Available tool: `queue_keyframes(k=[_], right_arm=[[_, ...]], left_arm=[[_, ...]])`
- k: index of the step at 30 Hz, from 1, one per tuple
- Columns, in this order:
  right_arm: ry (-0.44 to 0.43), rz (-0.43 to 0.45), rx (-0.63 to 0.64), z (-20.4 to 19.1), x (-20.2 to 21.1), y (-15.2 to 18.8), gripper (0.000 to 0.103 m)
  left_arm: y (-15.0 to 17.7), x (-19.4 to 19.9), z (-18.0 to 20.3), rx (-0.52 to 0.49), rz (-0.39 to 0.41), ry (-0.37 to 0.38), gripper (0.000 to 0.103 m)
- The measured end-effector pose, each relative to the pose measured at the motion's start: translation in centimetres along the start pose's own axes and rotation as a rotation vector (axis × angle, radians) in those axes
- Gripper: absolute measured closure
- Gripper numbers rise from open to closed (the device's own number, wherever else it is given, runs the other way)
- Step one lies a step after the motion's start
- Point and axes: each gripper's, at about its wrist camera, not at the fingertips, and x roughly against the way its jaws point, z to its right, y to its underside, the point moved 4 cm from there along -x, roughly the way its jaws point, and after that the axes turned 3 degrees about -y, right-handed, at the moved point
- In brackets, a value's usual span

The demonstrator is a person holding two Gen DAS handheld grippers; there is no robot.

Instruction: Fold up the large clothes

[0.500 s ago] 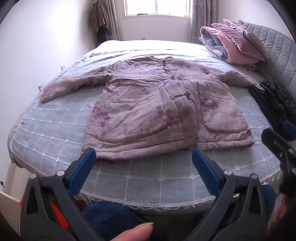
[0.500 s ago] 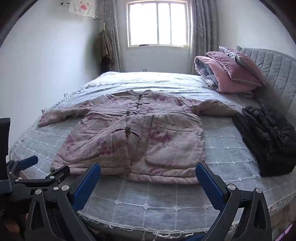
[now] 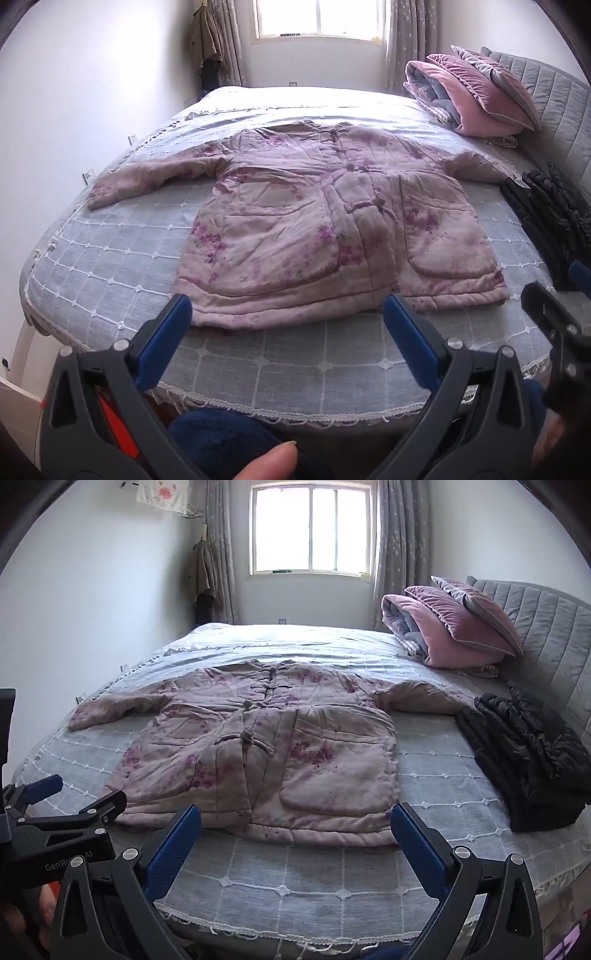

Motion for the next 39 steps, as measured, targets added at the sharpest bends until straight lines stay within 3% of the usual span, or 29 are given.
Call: queue_keyframes(k=[11,26,30,39], right_arm=[[0.044,0.019,0.006,0.1,0.8,0.1,0.0],[0.054,0.065,-0.017,1.3,0.4,0.5,0.0],[0.035,0.027,-0.038,1.7,-0.7,0.6,0.0],[0.057,0.044,-0.03,1.9,-0.4,0.7,0.0]], left_arm=[[0.1,0.1,0.4,-0.017,0.002,0.084,0.0],[-0.1,0.1,1.2,-0.031,0.008,0.099,0.0],[0.2,0.2,1.2,-0.034,0.022,0.087,0.0],[0.8,-0.5,1.4,-0.03,-0.004,0.098,0.0]])
